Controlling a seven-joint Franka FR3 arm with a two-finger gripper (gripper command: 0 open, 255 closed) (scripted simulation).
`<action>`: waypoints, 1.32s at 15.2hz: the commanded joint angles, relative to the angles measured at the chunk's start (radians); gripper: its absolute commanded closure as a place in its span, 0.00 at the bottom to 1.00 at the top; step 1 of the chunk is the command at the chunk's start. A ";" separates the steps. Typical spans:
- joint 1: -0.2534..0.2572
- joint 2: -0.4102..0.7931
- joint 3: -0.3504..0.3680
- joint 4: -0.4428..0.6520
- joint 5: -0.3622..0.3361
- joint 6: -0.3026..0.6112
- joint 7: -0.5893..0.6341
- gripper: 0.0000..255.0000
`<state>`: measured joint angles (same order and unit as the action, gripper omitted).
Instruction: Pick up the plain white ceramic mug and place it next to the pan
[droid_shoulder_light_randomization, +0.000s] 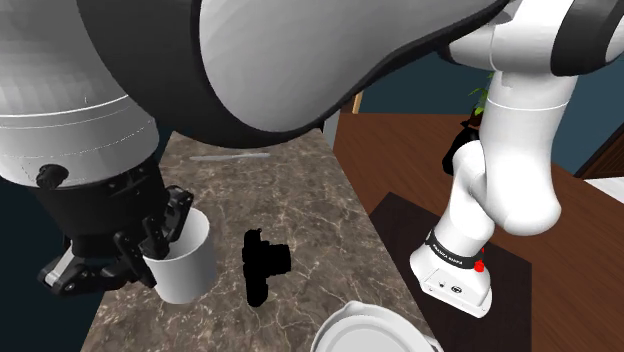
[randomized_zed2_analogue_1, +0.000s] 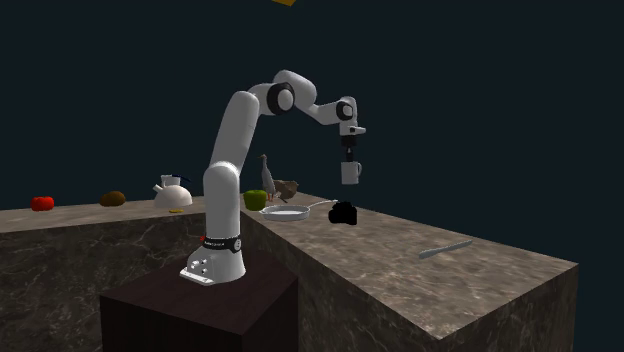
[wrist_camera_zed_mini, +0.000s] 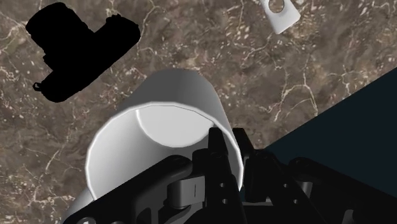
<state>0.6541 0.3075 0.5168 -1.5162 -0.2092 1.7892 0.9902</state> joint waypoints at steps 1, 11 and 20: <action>-0.003 0.000 -0.001 -0.028 -0.001 0.027 0.003 1.00; -0.007 0.020 -0.008 -0.136 -0.017 0.152 0.020 1.00; -0.004 0.056 -0.019 -0.210 -0.044 0.257 0.041 1.00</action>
<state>0.6499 0.3598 0.4988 -1.7194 -0.2500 2.0353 1.0288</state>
